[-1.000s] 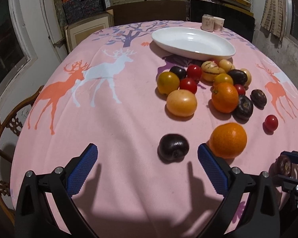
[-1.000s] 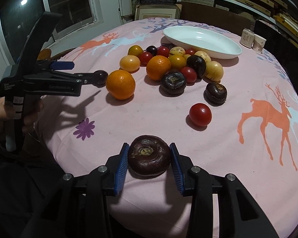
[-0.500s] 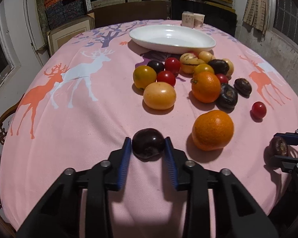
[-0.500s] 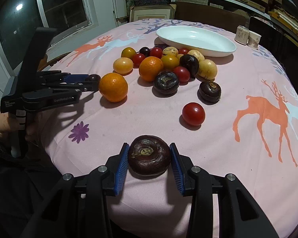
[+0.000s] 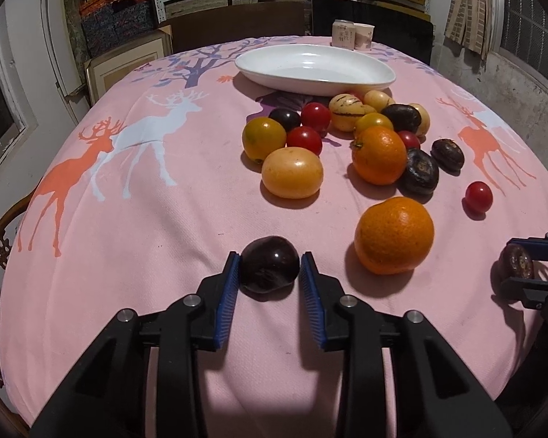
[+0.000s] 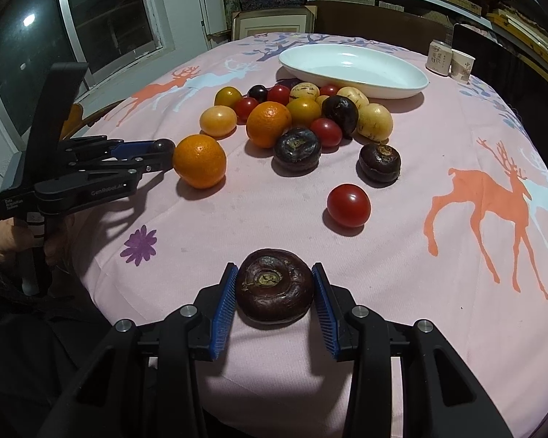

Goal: Organize fruits
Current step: 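Carry both fruits onto the white plate and open both tools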

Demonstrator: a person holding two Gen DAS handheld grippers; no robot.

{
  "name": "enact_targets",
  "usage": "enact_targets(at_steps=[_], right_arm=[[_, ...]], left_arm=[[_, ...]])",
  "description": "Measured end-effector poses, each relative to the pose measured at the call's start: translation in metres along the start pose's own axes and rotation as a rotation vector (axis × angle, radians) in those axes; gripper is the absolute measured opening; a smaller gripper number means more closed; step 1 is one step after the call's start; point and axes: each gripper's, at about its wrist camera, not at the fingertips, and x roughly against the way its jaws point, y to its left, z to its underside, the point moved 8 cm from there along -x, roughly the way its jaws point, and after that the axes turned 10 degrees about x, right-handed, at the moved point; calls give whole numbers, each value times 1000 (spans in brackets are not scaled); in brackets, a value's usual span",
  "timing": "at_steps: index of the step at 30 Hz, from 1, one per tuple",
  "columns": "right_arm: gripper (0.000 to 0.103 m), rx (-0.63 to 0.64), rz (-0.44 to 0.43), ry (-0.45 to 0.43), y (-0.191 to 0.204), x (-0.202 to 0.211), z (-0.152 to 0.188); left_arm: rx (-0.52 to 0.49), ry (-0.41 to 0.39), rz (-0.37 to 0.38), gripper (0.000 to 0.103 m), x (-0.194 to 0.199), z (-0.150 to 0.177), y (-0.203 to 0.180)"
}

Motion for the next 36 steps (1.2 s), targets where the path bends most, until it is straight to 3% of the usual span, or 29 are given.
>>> enact_targets(at_steps=[12, 21, 25, 30, 33, 36], right_arm=[[41, -22, 4, -18, -7, 3, -1], [41, -80, 12, -69, -41, 17, -25], [41, -100, 49, -111, -73, 27, -61], [42, -141, 77, -181, -129, 27, -141], [42, -173, 103, -195, -169, 1, -193], [42, -190, 100, -158, -204, -49, -231]], left_arm=[[39, -27, 62, 30, 16, -5, 3], [24, -70, 102, 30, 33, -35, -9], [5, -96, 115, 30, 27, -77, -17], [-4, -135, 137, 31, 1, -156, -31], [-9, -128, 154, 31, -36, -210, -45], [-4, -68, 150, 31, -86, -247, -54]])
